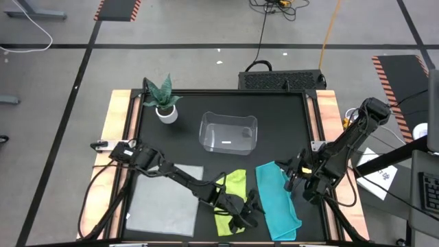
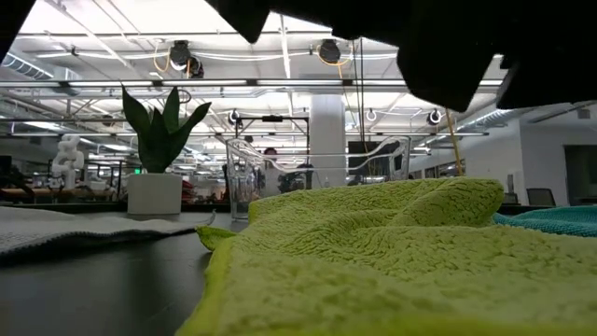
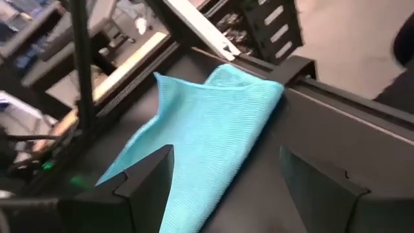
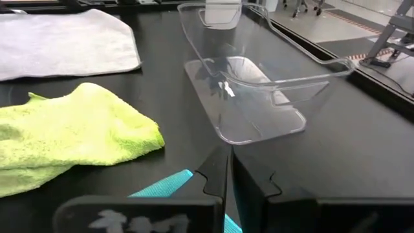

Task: Fold microfiber towels
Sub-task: Fold the blue towel

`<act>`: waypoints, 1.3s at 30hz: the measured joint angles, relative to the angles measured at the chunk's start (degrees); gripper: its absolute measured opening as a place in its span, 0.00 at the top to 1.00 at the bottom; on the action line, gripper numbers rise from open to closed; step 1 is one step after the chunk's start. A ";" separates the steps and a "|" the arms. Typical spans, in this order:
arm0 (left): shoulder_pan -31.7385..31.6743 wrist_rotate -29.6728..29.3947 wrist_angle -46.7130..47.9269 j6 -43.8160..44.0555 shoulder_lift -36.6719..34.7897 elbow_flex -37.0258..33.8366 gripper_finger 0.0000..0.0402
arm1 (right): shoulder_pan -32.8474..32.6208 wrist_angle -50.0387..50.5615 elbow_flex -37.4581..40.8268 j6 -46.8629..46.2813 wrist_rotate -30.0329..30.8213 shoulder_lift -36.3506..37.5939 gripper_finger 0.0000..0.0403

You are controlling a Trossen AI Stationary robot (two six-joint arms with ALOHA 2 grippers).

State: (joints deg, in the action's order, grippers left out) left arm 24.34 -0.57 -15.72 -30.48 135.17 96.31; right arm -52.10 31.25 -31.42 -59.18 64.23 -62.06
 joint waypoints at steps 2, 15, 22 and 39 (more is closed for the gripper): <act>0.01 0.63 -1.54 0.61 1.05 0.11 0.30 | 0.02 0.25 0.00 0.21 0.00 0.00 0.97; -2.10 -0.33 -9.57 -1.83 6.22 0.00 0.30 | 4.29 0.20 -0.01 1.40 -0.03 0.60 0.97; -4.94 2.38 -4.58 -0.96 6.10 0.02 0.30 | 6.74 -1.41 0.00 1.43 -0.04 0.59 0.97; -10.32 2.96 5.67 0.83 5.73 0.22 0.56 | 10.88 -6.30 -0.02 3.54 -6.36 0.55 0.97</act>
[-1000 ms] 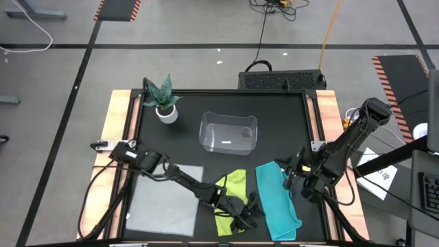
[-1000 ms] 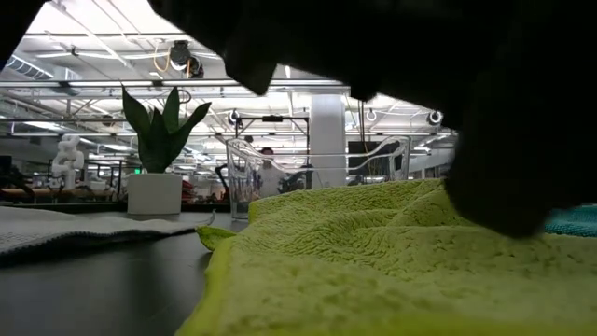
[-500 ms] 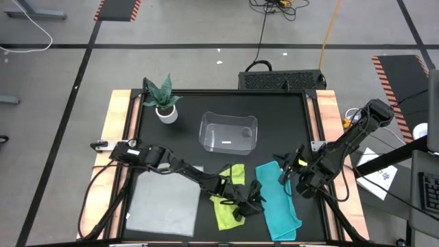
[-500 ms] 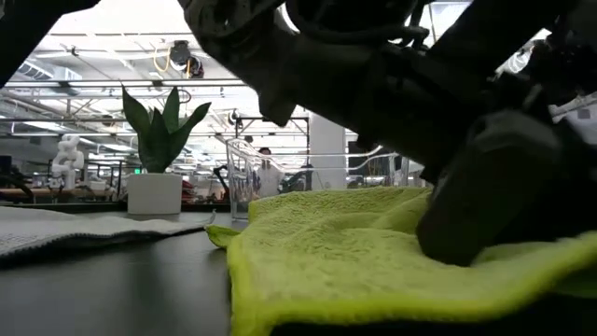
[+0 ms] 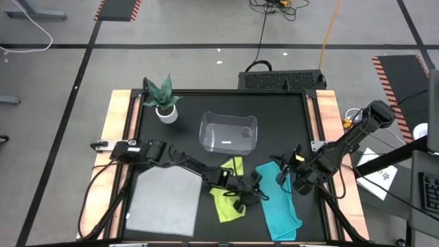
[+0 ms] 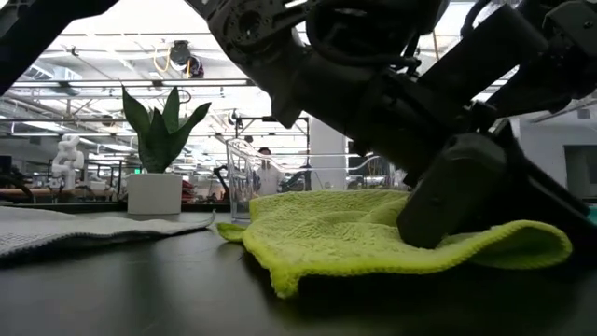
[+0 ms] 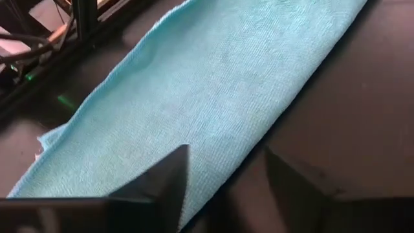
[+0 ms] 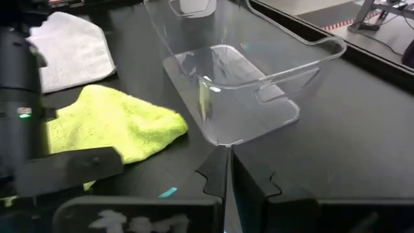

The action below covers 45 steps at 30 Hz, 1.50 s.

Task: Fold microfiber towels
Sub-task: Fold the blue towel

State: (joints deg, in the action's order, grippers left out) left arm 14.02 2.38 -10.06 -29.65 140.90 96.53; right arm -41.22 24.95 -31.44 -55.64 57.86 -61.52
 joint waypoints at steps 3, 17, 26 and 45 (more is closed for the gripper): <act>-0.34 0.65 1.35 -0.03 0.02 0.00 0.76 | 0.44 -1.14 0.00 1.37 -1.18 0.00 0.97; -0.53 -4.05 17.11 1.55 -4.45 -0.15 1.00 | 0.75 -3.92 0.00 5.36 -2.77 0.02 0.97; 0.57 -4.58 30.94 1.70 -8.79 -0.33 1.00 | 0.71 -4.54 0.00 4.48 -4.28 -0.01 0.97; 10.69 -8.64 20.47 -8.83 -11.41 -0.46 0.37 | 0.64 -6.44 1.46 5.84 -7.20 -0.02 0.97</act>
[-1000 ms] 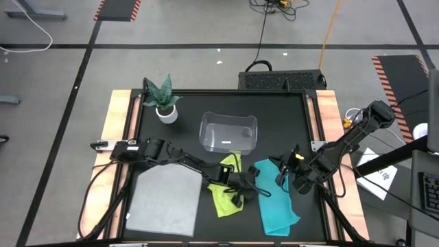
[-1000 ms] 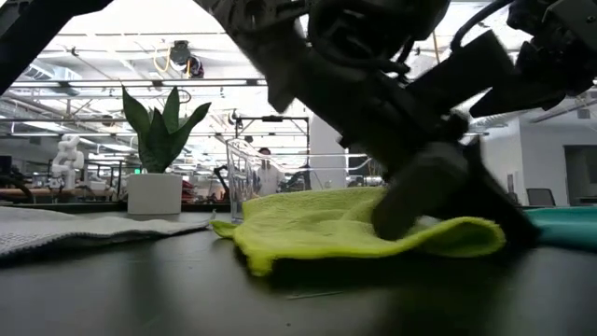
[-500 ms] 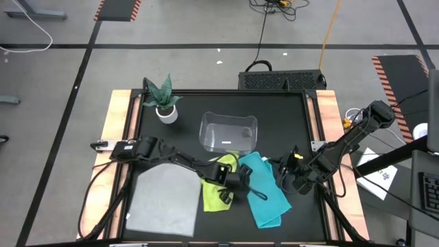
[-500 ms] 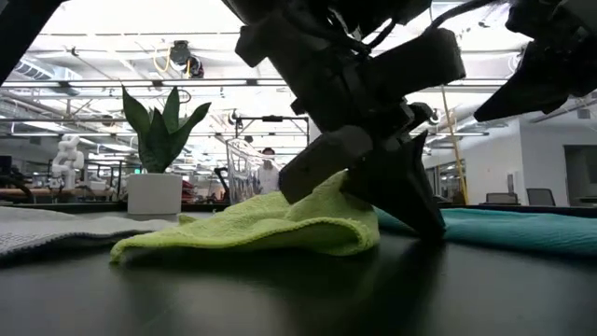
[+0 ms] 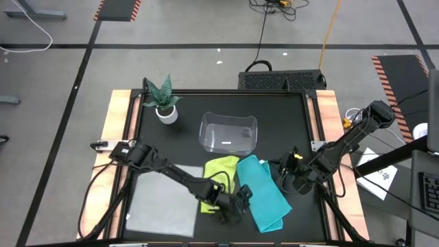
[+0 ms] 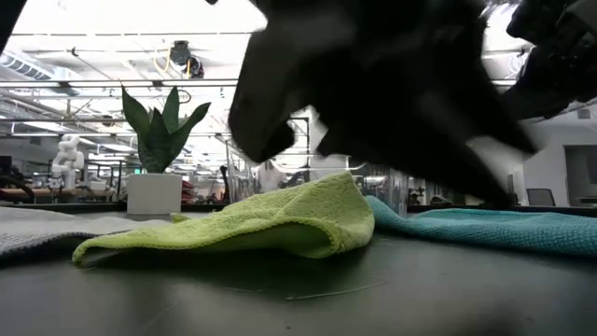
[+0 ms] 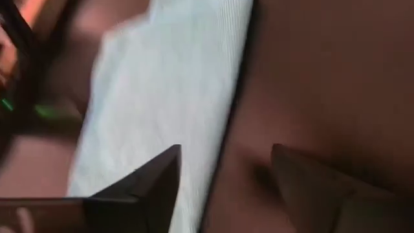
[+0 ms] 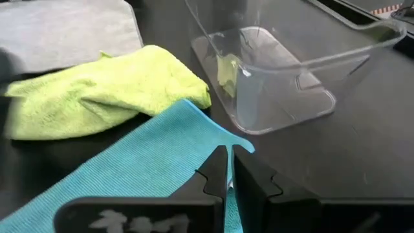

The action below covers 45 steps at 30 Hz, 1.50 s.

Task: Fold microfiber towels
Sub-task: Fold the blue towel

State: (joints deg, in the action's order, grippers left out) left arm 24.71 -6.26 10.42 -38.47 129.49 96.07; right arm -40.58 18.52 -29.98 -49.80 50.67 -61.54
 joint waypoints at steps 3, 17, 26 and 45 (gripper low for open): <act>0.97 -0.12 -6.04 0.51 0.54 0.09 0.33 | 0.00 -2.84 1.85 -0.04 0.00 0.01 0.97; 0.55 3.21 -13.51 6.03 4.75 0.17 0.32 | 2.38 -8.25 4.62 1.73 -0.03 0.11 0.97; -0.72 1.77 -22.83 6.14 8.54 0.20 0.35 | 3.50 -10.00 4.64 4.76 0.01 1.05 0.97; 2.67 4.39 -6.77 5.85 6.59 0.37 0.99 | 3.48 -11.83 4.64 7.45 -0.04 1.44 0.97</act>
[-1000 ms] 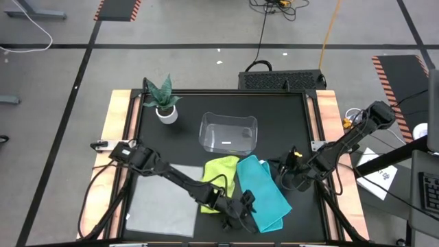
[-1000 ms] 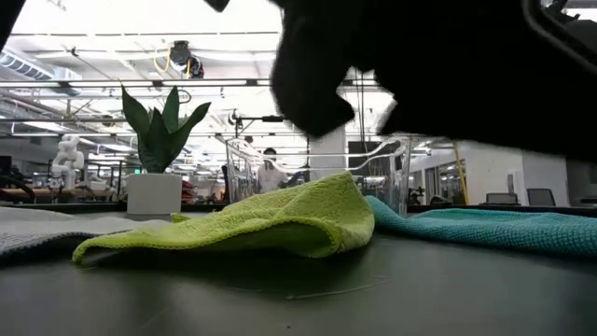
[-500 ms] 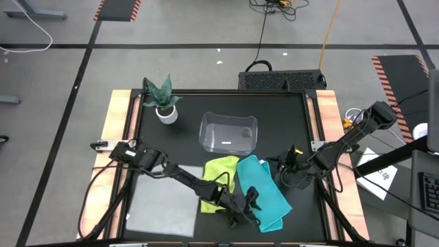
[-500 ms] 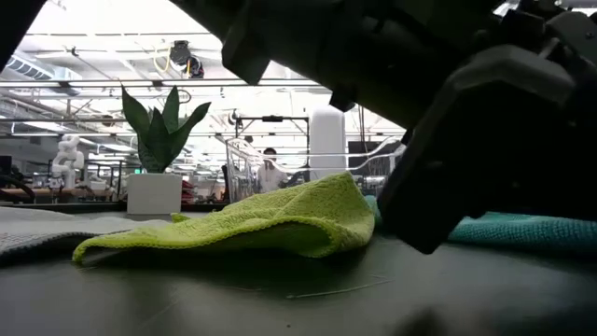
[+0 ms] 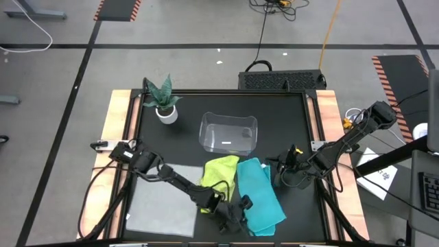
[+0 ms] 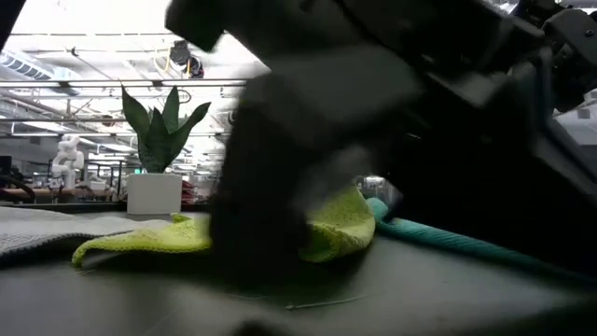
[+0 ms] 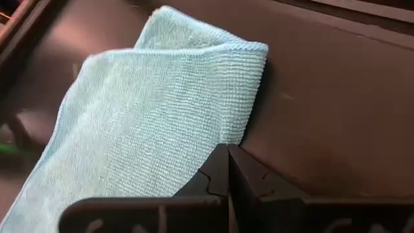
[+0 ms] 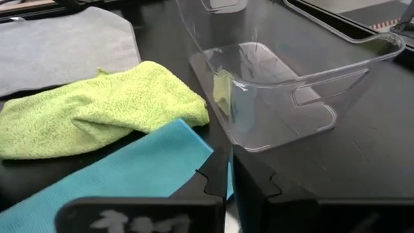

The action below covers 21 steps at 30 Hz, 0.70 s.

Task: Fold microfiber towels
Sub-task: Fold the blue towel

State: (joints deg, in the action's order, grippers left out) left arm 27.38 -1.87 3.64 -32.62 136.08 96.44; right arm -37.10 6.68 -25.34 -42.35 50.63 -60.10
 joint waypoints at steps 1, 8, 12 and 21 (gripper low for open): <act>0.51 -0.43 2.45 0.10 -0.66 0.00 0.99 | 0.00 -0.03 0.00 0.00 0.00 0.00 0.97; 3.55 -0.80 18.11 2.83 -4.33 0.04 1.00 | 0.00 -0.02 0.00 -0.04 -1.53 0.00 0.97; 4.11 -1.03 20.10 3.54 -4.82 0.00 0.99 | 0.00 -0.12 -0.02 0.15 -1.61 0.00 0.97; 3.87 -3.66 18.44 4.67 -6.03 -0.25 0.86 | 0.00 -3.03 -0.04 5.63 -4.80 0.00 0.97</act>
State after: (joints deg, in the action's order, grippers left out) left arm 31.24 -5.54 22.08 -27.96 130.05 96.20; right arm -37.10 3.65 -25.39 -36.72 45.83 -60.10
